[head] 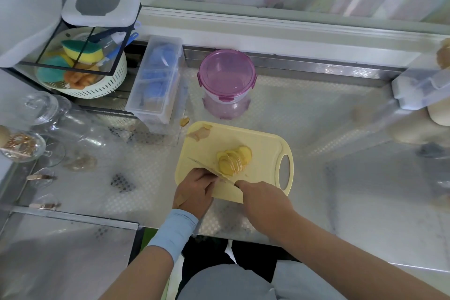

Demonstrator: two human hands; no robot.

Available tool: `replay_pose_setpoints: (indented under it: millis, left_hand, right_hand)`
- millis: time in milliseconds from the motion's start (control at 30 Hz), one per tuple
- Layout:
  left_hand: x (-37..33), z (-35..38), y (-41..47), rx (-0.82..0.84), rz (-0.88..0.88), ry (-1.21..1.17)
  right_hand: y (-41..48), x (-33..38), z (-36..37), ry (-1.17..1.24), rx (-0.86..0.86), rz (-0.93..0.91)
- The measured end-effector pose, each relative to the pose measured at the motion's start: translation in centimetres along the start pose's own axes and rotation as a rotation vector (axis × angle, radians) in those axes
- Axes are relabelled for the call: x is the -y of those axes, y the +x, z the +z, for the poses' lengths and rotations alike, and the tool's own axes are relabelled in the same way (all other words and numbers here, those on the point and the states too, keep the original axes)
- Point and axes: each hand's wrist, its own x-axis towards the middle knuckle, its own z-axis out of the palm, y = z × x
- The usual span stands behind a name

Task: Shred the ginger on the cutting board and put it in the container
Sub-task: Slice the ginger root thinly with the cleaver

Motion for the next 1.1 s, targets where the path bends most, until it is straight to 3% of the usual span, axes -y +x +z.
replay_pose_setpoints:
  millis: [1100]
  left_hand:
    - [-0.5, -0.6, 0.0, 0.007, -0.091, -0.059]
  right_hand:
    - [3.3, 0.9, -0.6, 0.019, 0.094, -0.004]
